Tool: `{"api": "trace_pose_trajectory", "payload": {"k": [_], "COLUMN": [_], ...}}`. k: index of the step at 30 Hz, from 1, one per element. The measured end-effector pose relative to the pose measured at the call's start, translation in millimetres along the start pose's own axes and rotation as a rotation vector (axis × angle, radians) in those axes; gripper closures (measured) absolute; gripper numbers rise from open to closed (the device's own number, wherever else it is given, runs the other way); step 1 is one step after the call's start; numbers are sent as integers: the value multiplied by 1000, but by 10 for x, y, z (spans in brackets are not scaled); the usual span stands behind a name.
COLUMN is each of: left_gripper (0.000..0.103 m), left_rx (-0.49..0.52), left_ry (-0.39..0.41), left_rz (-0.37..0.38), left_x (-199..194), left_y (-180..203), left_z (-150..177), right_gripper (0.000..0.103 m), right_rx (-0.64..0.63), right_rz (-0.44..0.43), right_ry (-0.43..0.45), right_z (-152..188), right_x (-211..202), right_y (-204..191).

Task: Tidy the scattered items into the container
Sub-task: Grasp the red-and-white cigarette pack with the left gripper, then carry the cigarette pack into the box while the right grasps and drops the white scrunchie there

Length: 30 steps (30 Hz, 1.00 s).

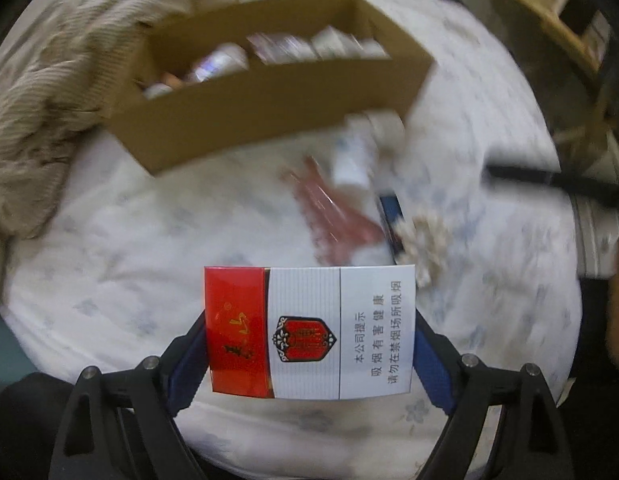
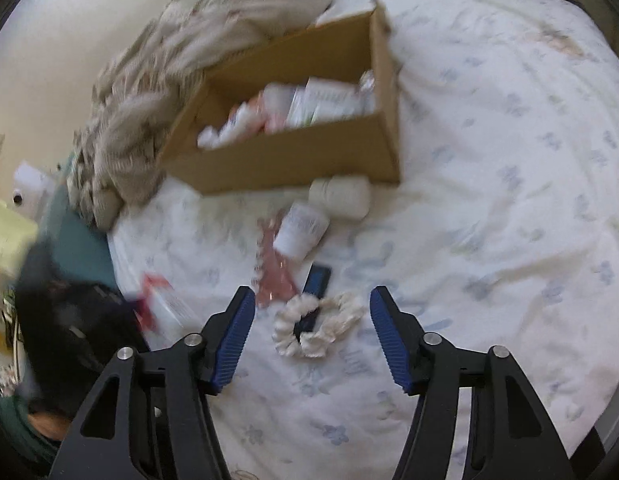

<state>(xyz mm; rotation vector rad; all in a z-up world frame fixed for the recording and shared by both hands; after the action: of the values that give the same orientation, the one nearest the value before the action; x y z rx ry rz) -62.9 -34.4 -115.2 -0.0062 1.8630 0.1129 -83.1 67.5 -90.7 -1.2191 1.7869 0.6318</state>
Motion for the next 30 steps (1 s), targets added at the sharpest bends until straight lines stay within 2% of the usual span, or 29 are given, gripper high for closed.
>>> {"api": "trace_pose_trajectory", "payload": {"k": [4,6,10,13,17,21,24,27,30], "left_gripper": [14,14,14,14,14,14,14,14,14], "left_rx": [-48,-52,-27,-10,-8,-3,-34,-88,-135], "left_ry": [32,39,68,97,123,175,241,275,304], "left_rz": [22,36,51,60,80,89,86,104,114], "left_x": [-211,-113,-195,-247,-376,-519,-660,-728,-758], "left_y": [-168,-13,24,51,34,-34,-187,-345,-483], "left_z": [-60,-15,-8,28,30,-137,-390,-642,-972], "right_gripper": [38,41,85,95,98,98,98,98,98], "right_rx": [7,22,15,-45,-70,-54,-54,-68,-83], "right_rz": [20,25,21,40,98,89,83,84,81], "right_ry": [-97,-138,-164,-155,-77,41,127,200,241], "right_z": [132,192,238,255,146,-55,-277,-541,-872], "right_x": [354,501,616,604,382,-55,-363,-575,-709], "right_y": [58,134,185,125,151,131,74,-15,-112]}}
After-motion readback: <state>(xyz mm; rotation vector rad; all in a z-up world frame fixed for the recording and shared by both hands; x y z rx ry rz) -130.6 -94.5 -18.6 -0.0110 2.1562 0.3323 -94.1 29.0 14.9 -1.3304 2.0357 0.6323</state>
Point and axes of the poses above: each gripper's, at about its wrist camera, not at the fingertips, and x roughly the way its jaws point, y to its right, z to its underside, the point moved 7 cm from there along x, roughly the way its jaws point, and after that the axes turned 4 degrees about -x, right-handed, at the moved point
